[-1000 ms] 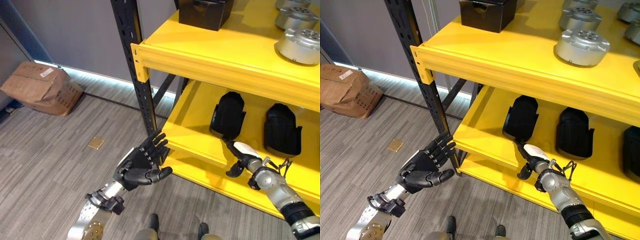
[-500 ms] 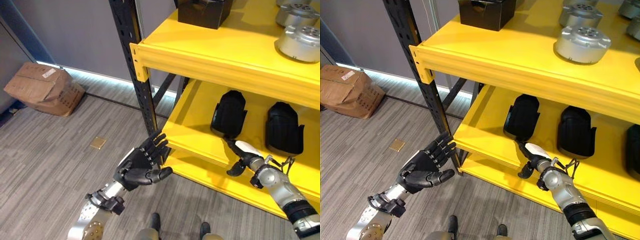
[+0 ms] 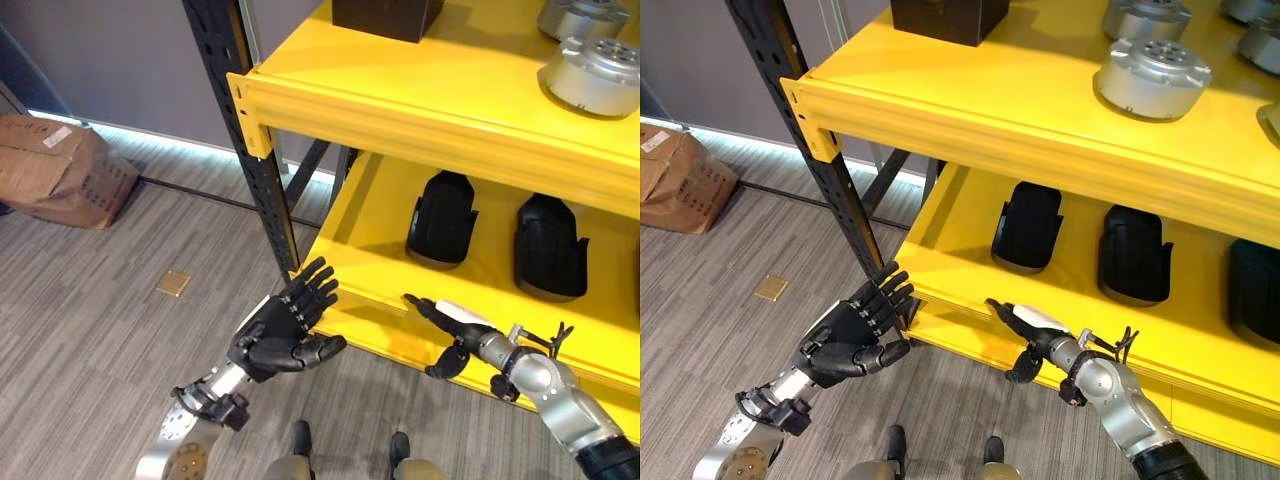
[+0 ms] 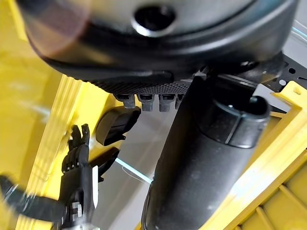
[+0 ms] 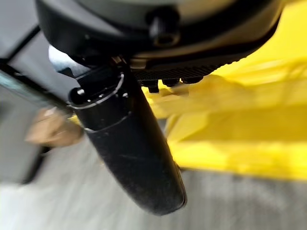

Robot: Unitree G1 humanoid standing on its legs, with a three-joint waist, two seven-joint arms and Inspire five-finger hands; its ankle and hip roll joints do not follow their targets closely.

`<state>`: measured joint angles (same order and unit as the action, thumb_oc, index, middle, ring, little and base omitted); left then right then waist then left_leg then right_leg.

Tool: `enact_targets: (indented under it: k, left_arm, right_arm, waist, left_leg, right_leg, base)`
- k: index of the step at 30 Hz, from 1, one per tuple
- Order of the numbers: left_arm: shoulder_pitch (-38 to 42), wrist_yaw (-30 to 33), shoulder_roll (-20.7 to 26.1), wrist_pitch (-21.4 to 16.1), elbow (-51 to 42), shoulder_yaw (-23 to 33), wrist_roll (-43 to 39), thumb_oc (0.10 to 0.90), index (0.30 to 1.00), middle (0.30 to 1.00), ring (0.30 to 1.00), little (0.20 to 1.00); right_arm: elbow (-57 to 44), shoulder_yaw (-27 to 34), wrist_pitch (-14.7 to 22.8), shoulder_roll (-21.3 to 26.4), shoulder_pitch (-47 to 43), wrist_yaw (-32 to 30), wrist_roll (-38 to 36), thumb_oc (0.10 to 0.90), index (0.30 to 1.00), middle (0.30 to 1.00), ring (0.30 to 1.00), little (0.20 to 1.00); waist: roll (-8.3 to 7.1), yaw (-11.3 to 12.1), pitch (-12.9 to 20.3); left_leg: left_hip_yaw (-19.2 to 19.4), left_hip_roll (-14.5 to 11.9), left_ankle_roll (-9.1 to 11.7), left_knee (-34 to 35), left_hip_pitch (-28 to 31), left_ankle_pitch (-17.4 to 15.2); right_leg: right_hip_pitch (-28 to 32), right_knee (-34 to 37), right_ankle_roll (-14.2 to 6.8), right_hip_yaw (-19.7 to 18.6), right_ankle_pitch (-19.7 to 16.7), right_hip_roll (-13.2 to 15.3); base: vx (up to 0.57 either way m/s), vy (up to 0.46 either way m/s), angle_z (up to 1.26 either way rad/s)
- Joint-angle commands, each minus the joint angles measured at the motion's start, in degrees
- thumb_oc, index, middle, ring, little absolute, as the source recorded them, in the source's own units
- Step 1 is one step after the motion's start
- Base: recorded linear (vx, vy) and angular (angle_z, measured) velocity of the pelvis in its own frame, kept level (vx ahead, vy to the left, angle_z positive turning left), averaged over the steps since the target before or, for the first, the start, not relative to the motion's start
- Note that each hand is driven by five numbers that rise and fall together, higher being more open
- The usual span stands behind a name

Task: Move parts from the plastic box to the shelf.

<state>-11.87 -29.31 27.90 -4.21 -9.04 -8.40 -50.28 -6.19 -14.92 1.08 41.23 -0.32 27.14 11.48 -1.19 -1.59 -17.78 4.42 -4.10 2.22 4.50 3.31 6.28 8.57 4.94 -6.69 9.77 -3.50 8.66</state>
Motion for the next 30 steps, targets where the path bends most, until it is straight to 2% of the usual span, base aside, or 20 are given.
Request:
enact_targets:
  k: [1,2,4,5,6,7,8,11,14,17,21,24,27,28,30]
  left_arm:
    - [3.52,-1.1,-0.33,-6.58,-4.94,3.64,-0.63,0.9,1.0,1.0,1.0,1.0]
    - [3.58,-1.04,-0.4,-6.51,-4.94,3.56,-0.69,0.9,1.0,1.0,1.0,1.0]
    - [3.45,-1.16,-0.81,-6.13,-4.88,3.46,-0.94,0.9,1.0,1.0,1.0,1.0]
    - [3.38,-1.17,-0.88,-6.11,-4.89,3.46,-0.91,0.9,1.0,1.0,1.0,1.0]
    - [2.81,-1.43,-1.39,-6.05,-4.69,3.53,-1.34,0.9,1.0,1.0,1.0,1.0]
    - [2.14,-0.56,-2.02,-6.19,-4.94,3.57,-2.18,0.9,1.0,1.0,1.0,1.0]
    - [1.3,-0.88,-3.28,-6.79,-4.63,4.57,-2.53,0.9,1.0,1.0,1.0,1.0]
    - [-0.42,-2.35,-4.75,-7.76,-5.06,6.07,-4.23,0.9,1.0,1.0,1.0,1.0]
    - [-1.87,-1.38,-4.86,-10.11,-6.03,6.56,-4.65,0.9,1.0,1.0,1.0,1.0]
    - [-1.96,0.13,-4.42,-12.0,-5.98,6.71,-5.03,0.9,1.0,1.0,1.0,1.0]
    - [-2.07,0.2,-3.91,-12.54,-6.28,6.69,-6.87,0.9,1.0,1.0,1.0,1.0]
    - [-1.3,0.68,-3.78,-12.96,-6.65,5.44,-7.84,0.9,1.0,1.0,1.0,1.0]
    - [-0.82,1.17,-3.67,-13.29,-6.8,4.82,-7.31,0.9,1.0,1.0,1.0,1.0]
    - [-0.2,2.46,-3.11,-14.8,-6.84,4.15,-5.92,0.9,1.0,1.0,1.0,1.0]
    - [0.25,3.47,-2.94,-15.68,-6.91,3.94,-5.2,0.9,1.0,1.0,1.0,1.0]
  right_arm:
    - [-4.23,-0.64,6.15,1.23,-3.34,4.62,-18.57,0.9,1.0,1.0,1.0,1.0]
    - [-5.16,0.04,6.65,0.98,-3.04,4.56,-20.43,0.9,1.0,1.0,1.0,1.0]
    - [-7.63,3.35,11.4,-0.05,-2.09,0.19,-27.48,0.9,1.0,1.0,1.0,1.0]
    - [-8.03,3.9,12.07,-0.19,-1.85,-0.75,-27.84,0.9,1.0,1.0,1.0,1.0]
    - [-10.4,7.55,15.95,-1.11,-0.45,-12.98,-29.34,0.9,1.0,1.0,1.0,1.0]
    - [-10.77,13.31,16.63,-4.46,-0.31,-21.55,-31.0,0.9,1.0,1.0,1.0,1.0]
    - [-11.23,18.06,19.41,-8.62,1.76,-23.4,-30.99,0.9,1.0,1.0,1.0,1.0]
    - [-13.7,24.0,21.04,-13.82,6.09,-27.28,-26.67,0.9,1.0,1.0,1.0,1.0]
    - [-13.31,27.57,19.72,-15.79,8.43,-36.54,-23.38,0.9,1.0,1.0,1.0,1.0]
    - [-11.98,28.67,18.73,-16.26,10.11,-40.15,-21.93,0.9,1.0,1.0,1.0,1.0]
    - [-10.48,29.36,17.71,-16.64,12.27,-46.42,-22.31,0.9,1.0,1.0,1.0,1.0]
    - [-8.84,28.58,16.71,-17.27,12.59,-49.53,-22.14,0.9,1.0,1.0,1.0,1.0]
    - [-8.27,27.88,15.87,-17.53,12.49,-49.77,-23.05,0.9,1.0,1.0,1.0,1.0]
    - [-7.14,26.98,14.16,-17.4,12.61,-48.07,-27.52,0.9,1.0,1.0,1.0,1.0]
    - [-6.15,26.43,14.26,-17.47,12.37,-47.55,-31.26,0.9,1.0,1.0,1.0,1.0]
  waist:
    - [-1.39,0.29,3.3]
    - [-1.5,0.16,3.48]
    - [-1.79,-0.53,4.23]
    - [-1.8,-0.59,4.3]
    - [-1.81,-1.3,4.65]
    - [-1.82,-2.5,5.24]
    - [-1.64,-3.57,5.95]
    - [-1.12,-5.33,6.55]
    - [-0.68,-6.78,7.19]
    - [-0.23,-7.89,7.53]
    - [0.12,-9.09,7.86]
    - [0.4,-9.71,8.24]
    - [0.5,-9.94,8.4]
    - [0.58,-10.21,8.51]
    - [0.58,-10.21,8.59]
  left_leg:
    - [2.42,-2.42,-0.43,-5.27,1.72,-8.85]
    - [2.46,-2.4,-0.45,-5.15,1.79,-8.86]
    - [2.75,-2.36,-0.48,-4.72,2.06,-8.98]
    - [2.81,-2.36,-0.49,-4.66,2.12,-8.99]
    - [3.29,-2.39,-0.57,-4.27,2.65,-9.13]
    - [4.01,-2.2,-0.86,-4.09,3.23,-9.74]
    - [5.08,-2.15,-0.97,-3.69,3.52,-9.93]
    - [6.57,-1.97,-1.07,-2.81,4.2,-10.23]
    - [8.16,-1.7,-1.1,-1.88,5.1,-10.39]
    - [9.43,-1.55,-1.22,-1.17,5.74,-10.34]
    - [10.55,-1.22,-1.39,-0.45,6.26,-10.29]
    - [11.0,-1.1,-1.43,0.1,6.45,-10.28]
    - [11.2,-1.1,-1.43,0.21,6.48,-10.22]
    - [11.43,-1.04,-1.47,0.32,6.52,-10.18]
    - [11.47,-1.02,-1.48,0.39,6.51,-10.14]
  right_leg:
    - [-4.29,-6.66,1.07,-2.72,4.92,-1.49]
    - [-4.23,-6.51,1.04,-2.9,4.86,-1.53]
    - [-4.1,-5.93,0.91,-3.58,4.65,-1.74]
    - [-4.08,-5.86,0.9,-3.67,4.62,-1.77]
    - [-3.85,-5.4,0.86,-4.35,4.41,-2.01]
    - [-3.72,-4.68,0.75,-5.62,4.15,-2.21]
    - [-4.15,-4.25,0.59,-6.64,3.76,-2.5]
    - [-4.42,-3.2,0.35,-7.79,3.23,-2.82]
    - [-4.36,-1.82,-0.03,-9.18,2.4,-2.97]
    - [-4.38,-1.27,-0.1,-10.12,2.05,-3.1]
    - [-4.52,-0.48,0.0,-11.04,1.6,-3.41]
    - [-4.75,-0.12,-0.13,-11.63,1.42,-3.48]
    - [-4.89,-0.02,-0.12,-11.91,1.28,-3.55]
    - [-5.06,0.06,-0.09,-12.03,1.18,-3.56]
    - [-5.2,0.06,-0.01,-12.1,1.16,-3.62]
  base:
    - [-0.04,0.023,-0.02]
    - [-0.05,0.032,0.0]
    - [-0.04,0.041,-0.02]
    - [-0.04,0.063,-0.04]
    - [-0.05,0.1,-0.07]
    - [-0.08,0.152,-0.22]
    - [-0.06,0.135,-0.33]
    - [-0.05,0.112,-0.42]
    - [-0.04,0.09,-0.33]
    - [-0.02,0.084,-0.22]
    - [-0.03,0.055,-0.19]
    - [-0.02,0.027,-0.14]
    - [-0.01,0.01,-0.15]
    - [-0.01,0.003,-0.04]
    - [0.0,0.0,0.0]
